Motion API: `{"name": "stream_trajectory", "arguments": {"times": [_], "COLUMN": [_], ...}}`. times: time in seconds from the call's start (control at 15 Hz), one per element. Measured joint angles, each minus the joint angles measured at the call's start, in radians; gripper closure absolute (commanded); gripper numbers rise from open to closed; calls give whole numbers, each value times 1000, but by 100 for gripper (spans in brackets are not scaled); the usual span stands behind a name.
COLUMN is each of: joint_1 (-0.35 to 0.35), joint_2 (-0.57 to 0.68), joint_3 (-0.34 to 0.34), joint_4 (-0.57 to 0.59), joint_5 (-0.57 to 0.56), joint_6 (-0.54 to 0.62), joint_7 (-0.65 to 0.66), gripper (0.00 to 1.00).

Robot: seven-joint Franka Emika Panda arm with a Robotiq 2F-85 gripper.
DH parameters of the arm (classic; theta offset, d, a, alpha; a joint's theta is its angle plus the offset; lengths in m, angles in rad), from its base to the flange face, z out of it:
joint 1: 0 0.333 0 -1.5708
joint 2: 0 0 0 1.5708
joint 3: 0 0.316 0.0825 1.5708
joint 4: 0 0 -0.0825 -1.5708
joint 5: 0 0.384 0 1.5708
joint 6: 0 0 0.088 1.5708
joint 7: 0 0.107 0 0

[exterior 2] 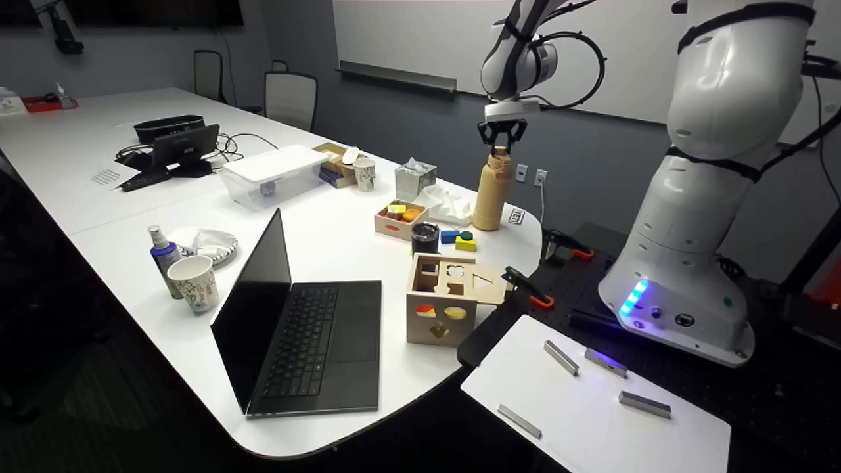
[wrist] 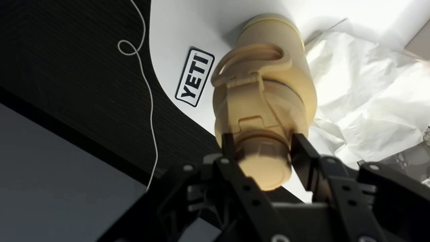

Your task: Turn the cap on the water bottle

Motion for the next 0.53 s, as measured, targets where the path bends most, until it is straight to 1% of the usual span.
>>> {"name": "stream_trajectory", "arguments": {"times": [0.27,0.53], "joint_1": [24,30], "joint_2": [2,10], "joint_3": [-3,-4], "joint_4": [6,21], "joint_5": [-2,-7], "joint_6": [-25,-43], "joint_7": [53,117], "gripper": [80,80]}}
